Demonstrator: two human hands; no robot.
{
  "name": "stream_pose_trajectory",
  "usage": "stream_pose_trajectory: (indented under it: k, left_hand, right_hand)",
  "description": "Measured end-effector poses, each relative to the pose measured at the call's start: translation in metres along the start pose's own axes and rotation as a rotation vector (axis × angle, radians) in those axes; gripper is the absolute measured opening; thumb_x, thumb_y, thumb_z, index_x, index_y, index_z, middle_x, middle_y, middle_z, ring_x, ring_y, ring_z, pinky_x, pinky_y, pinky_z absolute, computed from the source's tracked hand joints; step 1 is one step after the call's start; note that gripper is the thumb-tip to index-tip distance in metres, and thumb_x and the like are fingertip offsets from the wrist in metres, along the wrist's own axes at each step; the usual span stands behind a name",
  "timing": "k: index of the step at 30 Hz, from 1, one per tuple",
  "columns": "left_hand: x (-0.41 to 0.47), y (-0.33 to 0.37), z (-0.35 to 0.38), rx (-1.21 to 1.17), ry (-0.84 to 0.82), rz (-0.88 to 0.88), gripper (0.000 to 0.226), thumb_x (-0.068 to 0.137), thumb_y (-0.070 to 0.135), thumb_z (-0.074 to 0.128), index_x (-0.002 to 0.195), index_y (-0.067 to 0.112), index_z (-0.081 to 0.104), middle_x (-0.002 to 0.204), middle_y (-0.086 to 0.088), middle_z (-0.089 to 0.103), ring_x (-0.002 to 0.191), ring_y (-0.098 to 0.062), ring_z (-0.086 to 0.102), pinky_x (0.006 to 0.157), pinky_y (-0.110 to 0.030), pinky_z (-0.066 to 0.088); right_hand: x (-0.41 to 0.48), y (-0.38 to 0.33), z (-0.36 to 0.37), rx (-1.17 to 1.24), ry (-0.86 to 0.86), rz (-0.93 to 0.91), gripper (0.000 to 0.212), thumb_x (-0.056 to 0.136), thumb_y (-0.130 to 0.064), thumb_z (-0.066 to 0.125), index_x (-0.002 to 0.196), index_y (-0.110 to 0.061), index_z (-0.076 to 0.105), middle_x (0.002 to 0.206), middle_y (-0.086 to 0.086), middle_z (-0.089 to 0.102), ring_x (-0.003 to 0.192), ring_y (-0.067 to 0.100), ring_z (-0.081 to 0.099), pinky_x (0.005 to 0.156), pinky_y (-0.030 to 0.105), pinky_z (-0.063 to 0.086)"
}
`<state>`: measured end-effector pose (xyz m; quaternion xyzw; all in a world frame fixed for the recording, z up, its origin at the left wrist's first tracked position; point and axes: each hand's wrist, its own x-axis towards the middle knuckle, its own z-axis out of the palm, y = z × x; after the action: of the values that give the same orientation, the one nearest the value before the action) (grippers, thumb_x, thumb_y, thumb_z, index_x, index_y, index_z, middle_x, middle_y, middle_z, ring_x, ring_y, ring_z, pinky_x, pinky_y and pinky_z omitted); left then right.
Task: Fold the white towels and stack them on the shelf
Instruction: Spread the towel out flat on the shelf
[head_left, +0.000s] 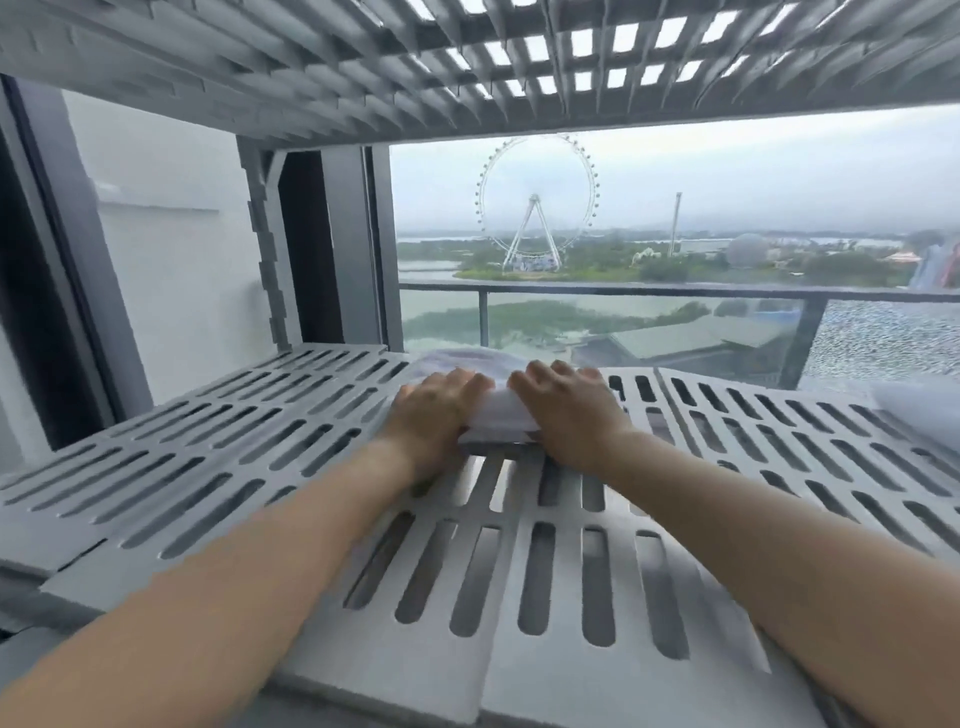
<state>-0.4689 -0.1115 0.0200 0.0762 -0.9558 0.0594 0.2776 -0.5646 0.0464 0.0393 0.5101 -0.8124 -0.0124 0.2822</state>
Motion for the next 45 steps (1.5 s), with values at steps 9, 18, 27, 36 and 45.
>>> stream_pose_trajectory:
  k: [9, 18, 27, 36, 45]
  left_hand:
    - [0.019, -0.077, 0.005, -0.016, -0.144, 0.081, 0.04, 0.082, 0.017, 0.055, 0.117, 0.028, 0.037, 0.118, -0.002, 0.057, 0.103, -0.025, 0.053, 0.086, -0.043, 0.044]
    - [0.016, -0.073, 0.033, 0.045, -0.054, 0.092, 0.044, 0.083, 0.032, 0.044, 0.125, 0.026, 0.032, 0.131, -0.001, 0.041, 0.119, -0.024, 0.038, 0.095, -0.047, 0.028]
    - [0.009, -0.087, 0.012, -0.205, 0.083, 0.149, 0.028, 0.087, 0.047, 0.051, 0.105, 0.026, 0.056, 0.109, 0.005, 0.063, 0.1, -0.021, 0.057, 0.087, -0.041, 0.038]
    - [0.007, -0.134, 0.003, -0.228, 0.082, -0.007, 0.019, 0.086, 0.013, 0.055, 0.104, 0.018, 0.058, 0.107, -0.002, 0.063, 0.101, -0.025, 0.056, 0.09, -0.041, 0.043]
    - [0.0, -0.104, 0.009, -0.292, 0.075, 0.155, 0.039, 0.08, 0.031, 0.068, 0.116, 0.032, 0.055, 0.12, 0.012, 0.06, 0.112, -0.015, 0.056, 0.106, -0.058, 0.03]
  right_hand:
    - [0.044, -0.052, 0.024, 0.071, -0.075, 0.08, 0.057, 0.079, -0.037, 0.061, 0.125, -0.013, 0.036, 0.12, 0.01, 0.044, 0.107, 0.03, 0.044, 0.075, 0.039, 0.04]
    - [0.055, -0.044, 0.033, 0.116, -0.031, 0.131, 0.052, 0.081, -0.052, 0.05, 0.115, -0.013, 0.046, 0.113, 0.008, 0.049, 0.1, 0.028, 0.046, 0.078, 0.04, 0.042]
    - [0.047, -0.042, 0.036, 0.371, 0.192, 0.129, 0.049, 0.08, -0.036, 0.06, 0.12, -0.011, 0.05, 0.114, 0.007, 0.056, 0.101, 0.027, 0.052, 0.075, 0.036, 0.044]
    - [0.048, -0.043, 0.043, 0.373, 0.253, 0.153, 0.055, 0.08, -0.046, 0.059, 0.123, -0.013, 0.049, 0.121, 0.003, 0.056, 0.107, 0.024, 0.054, 0.074, 0.034, 0.047]
    - [0.05, -0.046, 0.043, 0.454, 0.251, 0.028, 0.039, 0.084, -0.034, 0.064, 0.116, -0.013, 0.057, 0.12, 0.002, 0.06, 0.105, 0.025, 0.058, 0.078, 0.038, 0.051]
